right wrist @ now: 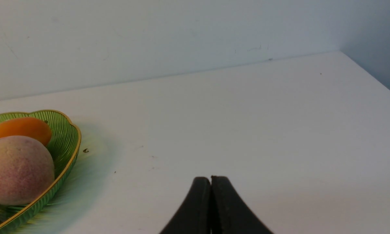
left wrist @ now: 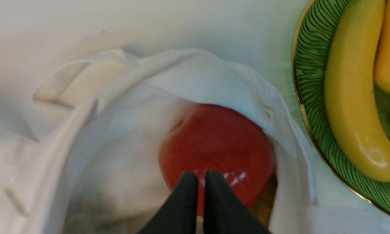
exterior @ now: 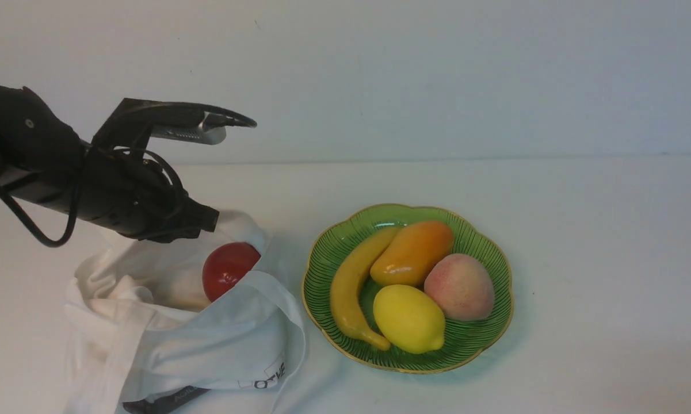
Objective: Take the fruit out of the cloth bag on the white table and place them on a plate.
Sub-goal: 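Reach into the white bag and grasp the apple with the left gripper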
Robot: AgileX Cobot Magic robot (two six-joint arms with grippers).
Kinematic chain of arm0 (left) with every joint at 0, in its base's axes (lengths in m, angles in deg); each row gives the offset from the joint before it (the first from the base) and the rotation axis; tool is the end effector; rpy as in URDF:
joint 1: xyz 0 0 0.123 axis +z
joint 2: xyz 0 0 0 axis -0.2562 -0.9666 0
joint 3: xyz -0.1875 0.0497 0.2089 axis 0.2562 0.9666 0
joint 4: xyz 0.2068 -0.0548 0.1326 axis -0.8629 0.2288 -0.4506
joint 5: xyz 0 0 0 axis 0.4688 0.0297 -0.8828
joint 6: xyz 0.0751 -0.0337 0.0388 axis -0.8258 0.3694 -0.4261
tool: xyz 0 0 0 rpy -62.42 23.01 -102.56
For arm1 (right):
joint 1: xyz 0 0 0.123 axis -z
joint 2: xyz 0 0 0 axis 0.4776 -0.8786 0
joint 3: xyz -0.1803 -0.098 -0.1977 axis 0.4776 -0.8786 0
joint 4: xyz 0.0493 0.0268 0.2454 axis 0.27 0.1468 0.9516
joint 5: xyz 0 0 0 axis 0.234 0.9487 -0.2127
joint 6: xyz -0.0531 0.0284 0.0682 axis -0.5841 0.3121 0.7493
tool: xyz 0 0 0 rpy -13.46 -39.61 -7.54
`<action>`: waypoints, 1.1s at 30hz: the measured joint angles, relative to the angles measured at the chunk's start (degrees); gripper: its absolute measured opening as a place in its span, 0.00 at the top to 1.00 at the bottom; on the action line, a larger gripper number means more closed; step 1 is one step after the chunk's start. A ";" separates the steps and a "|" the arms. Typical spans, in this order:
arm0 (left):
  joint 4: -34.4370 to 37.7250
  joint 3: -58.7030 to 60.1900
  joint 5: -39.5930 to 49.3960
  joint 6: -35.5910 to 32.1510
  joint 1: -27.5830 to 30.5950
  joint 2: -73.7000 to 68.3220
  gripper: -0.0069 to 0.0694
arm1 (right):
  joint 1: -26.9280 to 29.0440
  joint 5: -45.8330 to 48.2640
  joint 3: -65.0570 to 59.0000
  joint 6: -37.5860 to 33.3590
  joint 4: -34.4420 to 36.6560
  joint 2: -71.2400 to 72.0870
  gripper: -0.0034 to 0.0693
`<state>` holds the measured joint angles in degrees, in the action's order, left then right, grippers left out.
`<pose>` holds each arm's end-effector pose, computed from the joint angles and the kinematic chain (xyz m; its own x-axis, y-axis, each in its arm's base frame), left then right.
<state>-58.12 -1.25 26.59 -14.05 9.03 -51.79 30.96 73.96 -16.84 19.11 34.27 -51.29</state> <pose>0.3275 -0.0542 0.2498 -0.7933 0.2100 -0.5715 0.3310 0.9366 -0.1153 0.0527 -0.0076 0.1727 -0.2720 0.1363 -0.9526 0.1339 0.9857 0.1027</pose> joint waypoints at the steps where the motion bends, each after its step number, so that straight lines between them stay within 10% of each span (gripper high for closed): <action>1: 0.22 0.00 -0.58 -0.14 0.00 -0.38 0.84 | 0.00 0.00 0.00 0.00 0.00 0.00 0.97; 15: 7.95 -0.46 -4.22 -0.60 0.00 -8.13 0.08 | 0.00 0.00 0.00 0.00 0.05 0.00 0.97; 33: 12.42 -0.52 -2.62 -0.39 -0.07 -11.28 0.03 | 0.00 0.00 0.00 0.00 0.00 0.00 0.97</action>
<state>-45.70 -1.77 23.97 -14.44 8.96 -63.08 30.96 73.96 -16.84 19.11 34.27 -51.29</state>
